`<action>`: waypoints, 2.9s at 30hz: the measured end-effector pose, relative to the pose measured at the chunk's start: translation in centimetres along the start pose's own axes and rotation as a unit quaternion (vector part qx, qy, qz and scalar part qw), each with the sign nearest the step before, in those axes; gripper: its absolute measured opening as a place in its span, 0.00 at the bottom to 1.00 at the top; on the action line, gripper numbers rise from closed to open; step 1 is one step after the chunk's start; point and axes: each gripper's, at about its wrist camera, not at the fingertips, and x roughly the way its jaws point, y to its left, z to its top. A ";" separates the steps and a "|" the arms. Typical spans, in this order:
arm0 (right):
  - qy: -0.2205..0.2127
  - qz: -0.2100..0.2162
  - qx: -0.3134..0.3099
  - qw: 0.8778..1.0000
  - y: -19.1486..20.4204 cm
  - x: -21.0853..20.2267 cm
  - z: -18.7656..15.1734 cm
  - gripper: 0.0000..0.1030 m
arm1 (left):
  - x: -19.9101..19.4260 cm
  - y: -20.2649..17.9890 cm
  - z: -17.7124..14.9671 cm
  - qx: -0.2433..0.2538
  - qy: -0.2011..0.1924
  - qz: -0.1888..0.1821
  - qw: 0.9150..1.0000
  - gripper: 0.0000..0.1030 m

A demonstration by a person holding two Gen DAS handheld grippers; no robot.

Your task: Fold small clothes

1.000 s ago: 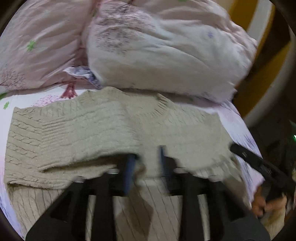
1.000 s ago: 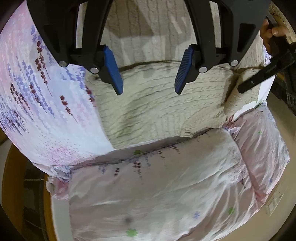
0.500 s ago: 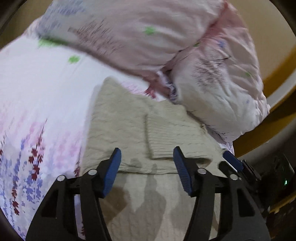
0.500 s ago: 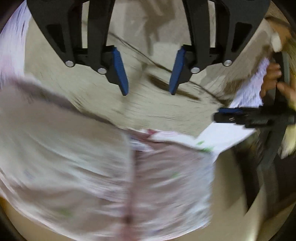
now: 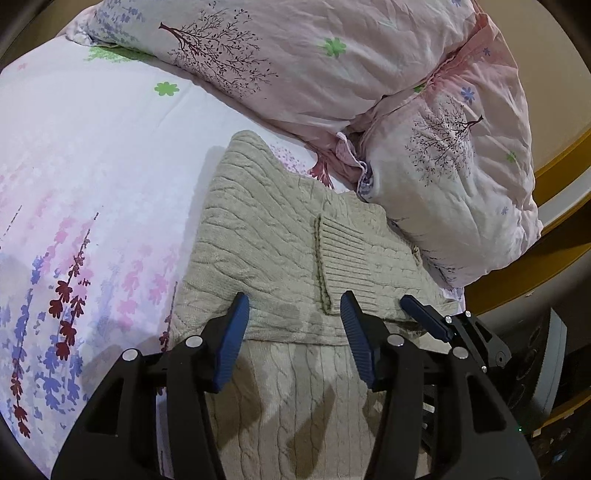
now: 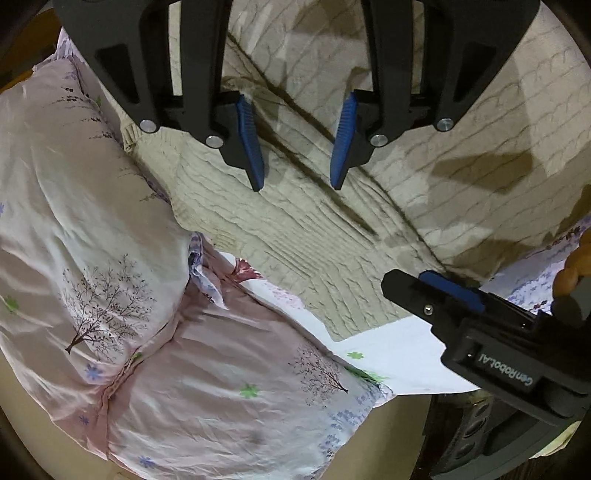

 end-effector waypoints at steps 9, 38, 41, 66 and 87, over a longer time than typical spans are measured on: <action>-0.040 0.029 0.169 0.984 -5.6 -2.1 -0.5 0.04 | 0.0 0.1 0.0 -0.001 0.000 0.000 1.000 0.52; 0.046 0.051 0.608 0.791 -20.9 -1.4 -17.8 0.12 | -1.0 -0.9 -1.0 0.007 0.012 -0.004 1.000 0.60; 0.028 0.039 0.583 0.811 -20.7 -1.9 -16.6 0.08 | -1.0 -0.9 -1.0 0.006 0.011 -0.005 1.000 0.60; 0.064 -0.044 0.553 0.829 -19.4 -6.0 -19.3 0.17 | -1.3 -0.9 -1.7 0.013 0.018 -0.011 1.000 0.60; 0.031 0.031 0.538 0.842 -19.9 -11.5 -22.0 0.53 | -7.5 0.5 -5.6 0.035 0.010 -0.014 0.999 0.63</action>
